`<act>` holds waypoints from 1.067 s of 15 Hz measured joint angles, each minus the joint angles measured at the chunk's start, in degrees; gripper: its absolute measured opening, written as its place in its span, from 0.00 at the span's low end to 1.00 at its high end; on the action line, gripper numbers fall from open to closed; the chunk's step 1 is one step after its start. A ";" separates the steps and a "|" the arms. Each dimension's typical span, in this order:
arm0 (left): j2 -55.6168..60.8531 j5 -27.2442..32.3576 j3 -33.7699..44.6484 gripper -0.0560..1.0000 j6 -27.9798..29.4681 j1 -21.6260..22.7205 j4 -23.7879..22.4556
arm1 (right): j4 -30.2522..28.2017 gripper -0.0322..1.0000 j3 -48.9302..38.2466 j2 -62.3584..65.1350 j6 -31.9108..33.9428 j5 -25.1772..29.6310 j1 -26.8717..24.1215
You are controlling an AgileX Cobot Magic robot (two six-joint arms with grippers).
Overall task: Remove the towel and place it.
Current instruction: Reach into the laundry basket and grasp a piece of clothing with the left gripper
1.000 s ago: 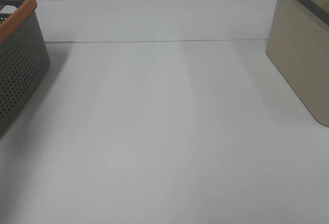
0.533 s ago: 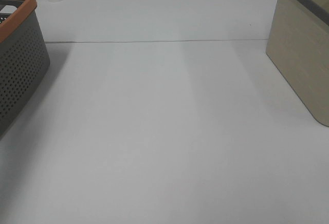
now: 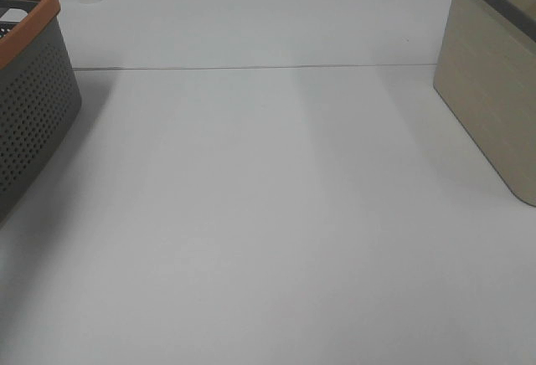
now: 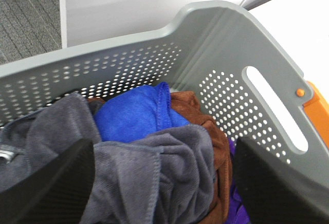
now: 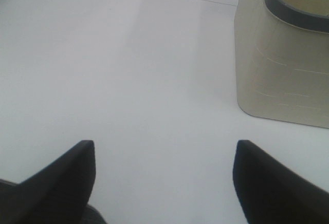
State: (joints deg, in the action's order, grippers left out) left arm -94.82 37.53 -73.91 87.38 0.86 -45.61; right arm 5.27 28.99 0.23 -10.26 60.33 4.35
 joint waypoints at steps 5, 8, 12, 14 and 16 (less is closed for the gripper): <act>-8.31 5.44 -6.25 0.72 1.55 0.00 8.31 | 0.00 0.74 0.00 0.00 1.15 0.00 0.00; -11.57 4.81 -6.25 0.72 9.17 0.00 10.26 | 0.00 0.74 0.00 0.00 1.32 0.00 0.00; -13.98 3.38 -6.82 0.72 12.26 0.00 10.03 | 0.00 0.74 0.00 0.00 1.38 0.00 0.00; -14.61 3.38 -6.82 0.72 12.89 0.80 9.85 | 0.00 0.74 0.00 0.00 2.06 0.00 0.00; -14.61 3.38 -6.82 0.72 13.06 1.83 9.80 | -0.11 0.74 0.00 0.00 2.52 0.00 0.00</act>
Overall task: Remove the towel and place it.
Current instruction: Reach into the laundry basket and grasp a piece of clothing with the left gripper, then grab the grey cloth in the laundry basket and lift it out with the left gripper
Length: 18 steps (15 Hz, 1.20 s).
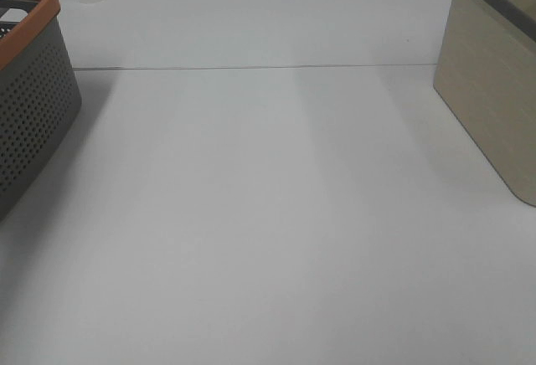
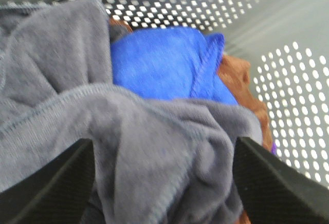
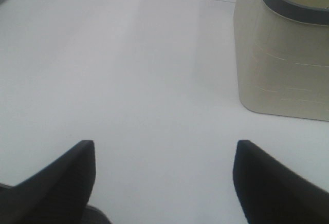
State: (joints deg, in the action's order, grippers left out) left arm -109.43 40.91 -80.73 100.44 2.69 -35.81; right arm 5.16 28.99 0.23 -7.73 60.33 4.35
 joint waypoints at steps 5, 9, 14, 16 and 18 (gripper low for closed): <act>-0.34 -1.38 0.00 0.67 0.23 2.29 -0.23 | -0.11 0.74 0.00 0.00 0.17 0.00 0.00; -1.60 -4.07 0.00 0.66 0.23 2.29 0.63 | -0.11 0.74 0.00 0.00 0.17 0.00 0.00; -2.46 -4.76 0.00 0.60 0.23 2.29 2.18 | -0.11 0.74 0.00 0.00 0.17 0.00 0.00; -2.46 -4.76 0.00 0.45 0.23 2.29 2.41 | -0.11 0.74 0.00 0.00 0.17 0.00 0.00; -2.41 -4.76 0.00 0.29 0.29 2.29 2.52 | -0.11 0.74 0.00 0.00 0.17 0.00 0.00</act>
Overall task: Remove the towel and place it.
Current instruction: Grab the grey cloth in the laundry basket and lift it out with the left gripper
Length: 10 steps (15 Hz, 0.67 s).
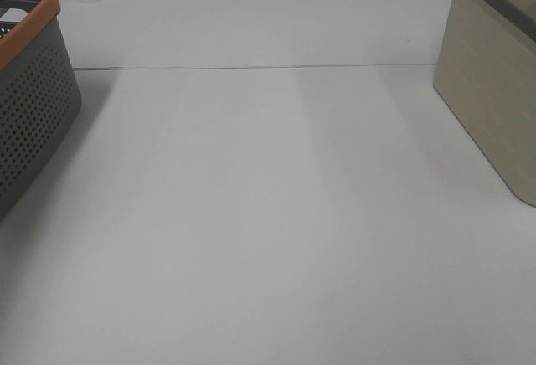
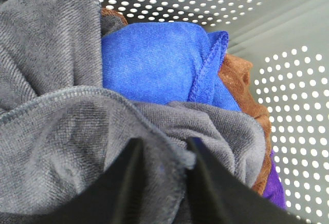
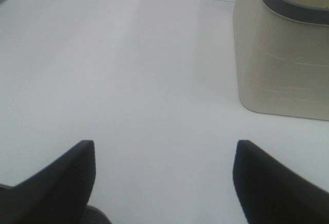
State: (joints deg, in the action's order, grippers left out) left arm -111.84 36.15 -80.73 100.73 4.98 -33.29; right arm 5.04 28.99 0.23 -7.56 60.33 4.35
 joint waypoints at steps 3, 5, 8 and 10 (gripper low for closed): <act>0.06 0.00 0.00 0.11 0.00 0.00 0.06 | 0.00 0.74 0.00 0.00 0.00 0.00 0.00; 0.17 0.00 0.00 0.05 0.00 0.00 0.06 | 0.00 0.74 0.00 0.00 0.00 0.00 0.00; 0.97 -1.20 0.00 0.05 0.00 0.00 -0.06 | 0.00 0.74 0.00 0.00 0.00 0.00 0.00; 2.75 -5.04 0.00 0.05 -1.83 0.00 -0.74 | 0.00 0.74 0.00 0.00 0.00 0.00 0.00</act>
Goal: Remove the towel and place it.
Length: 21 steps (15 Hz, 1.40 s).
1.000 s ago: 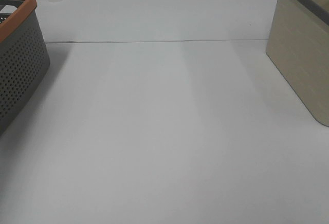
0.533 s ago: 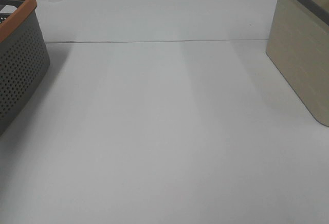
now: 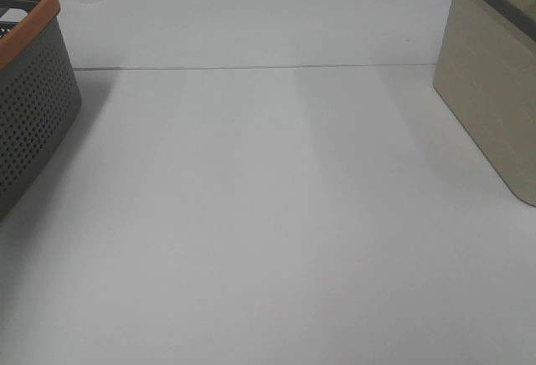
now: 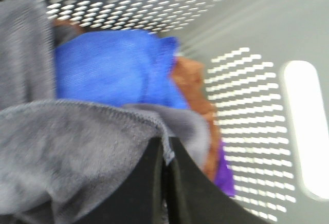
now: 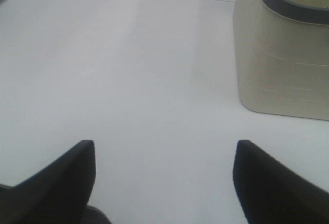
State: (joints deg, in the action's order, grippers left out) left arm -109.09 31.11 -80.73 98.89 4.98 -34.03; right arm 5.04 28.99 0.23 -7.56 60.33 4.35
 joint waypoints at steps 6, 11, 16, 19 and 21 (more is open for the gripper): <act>8.02 -10.03 0.00 0.05 -11.40 0.00 -2.01 | -0.06 0.74 0.00 0.00 0.00 0.00 0.00; 15.30 -25.27 0.00 0.05 -12.03 0.00 -2.01 | -0.29 0.74 0.00 0.00 0.00 0.00 0.00; 18.62 -51.22 -1.72 0.05 -12.09 -0.06 3.27 | -0.40 0.74 -0.17 0.00 0.00 -0.06 0.00; 18.62 -54.55 -6.93 0.05 -12.09 -0.34 5.44 | -0.40 0.74 -0.17 0.00 0.00 -0.06 0.00; 18.62 -54.95 -12.15 0.05 -12.09 -1.66 5.79 | -0.40 0.74 -0.17 0.00 0.00 -0.06 0.00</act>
State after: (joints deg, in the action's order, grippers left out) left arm -90.47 -23.84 -92.88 86.80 3.32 -28.25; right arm 4.64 28.82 0.23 -7.56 60.28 4.35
